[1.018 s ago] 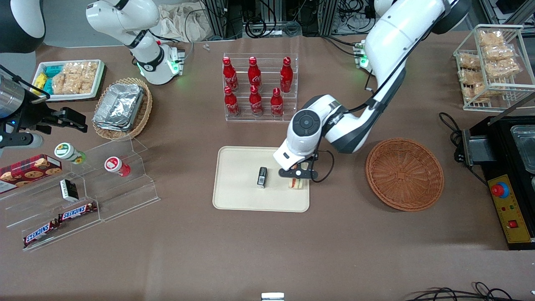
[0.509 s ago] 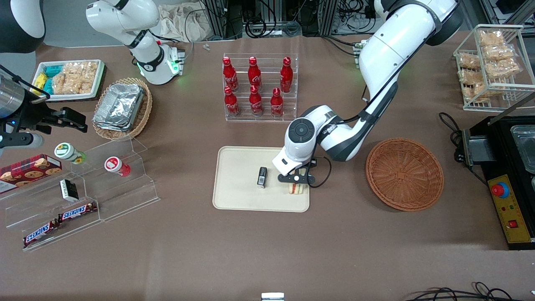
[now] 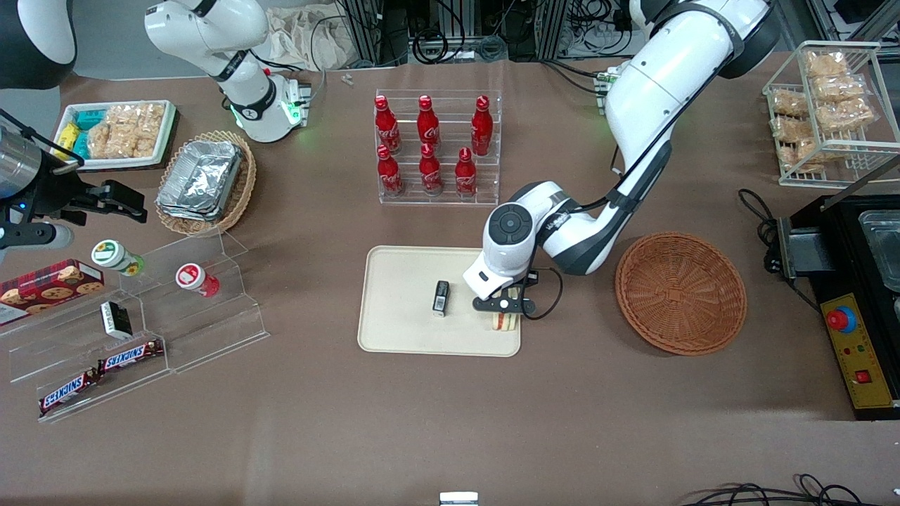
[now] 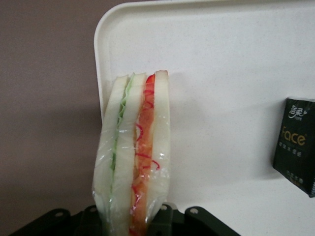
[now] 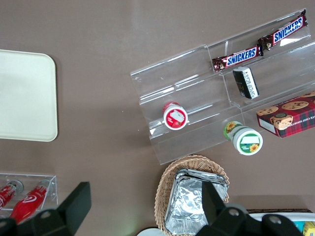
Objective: Place sandwich from basket to tray
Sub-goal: 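Lower the sandwich onto the tray beside the black box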
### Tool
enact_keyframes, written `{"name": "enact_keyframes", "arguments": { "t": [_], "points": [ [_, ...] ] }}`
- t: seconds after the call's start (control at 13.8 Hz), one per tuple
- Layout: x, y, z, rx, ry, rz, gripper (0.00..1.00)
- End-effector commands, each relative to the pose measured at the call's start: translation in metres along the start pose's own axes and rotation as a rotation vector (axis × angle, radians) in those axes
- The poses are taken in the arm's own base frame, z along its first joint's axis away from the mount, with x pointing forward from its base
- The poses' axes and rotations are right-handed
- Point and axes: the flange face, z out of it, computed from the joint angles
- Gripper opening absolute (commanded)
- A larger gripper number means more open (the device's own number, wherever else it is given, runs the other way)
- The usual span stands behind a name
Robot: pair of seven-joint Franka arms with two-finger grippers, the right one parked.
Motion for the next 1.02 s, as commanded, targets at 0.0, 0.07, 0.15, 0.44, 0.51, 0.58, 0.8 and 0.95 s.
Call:
{"name": "enact_keyframes", "arguments": {
  "t": [0.0, 0.07, 0.15, 0.44, 0.51, 0.58, 0.8, 0.95],
  "points": [
    [0.004, 0.004, 0.001, -0.004, 0.025, -0.016, 1.00],
    [0.005, 0.004, 0.000, -0.006, 0.027, -0.016, 1.00],
    [0.005, 0.004, 0.002, -0.006, 0.027, -0.017, 1.00],
    [0.005, 0.003, 0.003, -0.005, 0.025, -0.016, 1.00],
    [0.005, 0.004, 0.003, -0.005, 0.025, -0.017, 1.00],
    [0.005, 0.004, -0.001, -0.003, 0.029, -0.015, 1.00],
    [0.018, -0.005, -0.048, -0.016, 0.097, -0.063, 1.00],
    [0.037, -0.040, -0.094, -0.018, 0.138, -0.127, 1.00]
  ]
}}
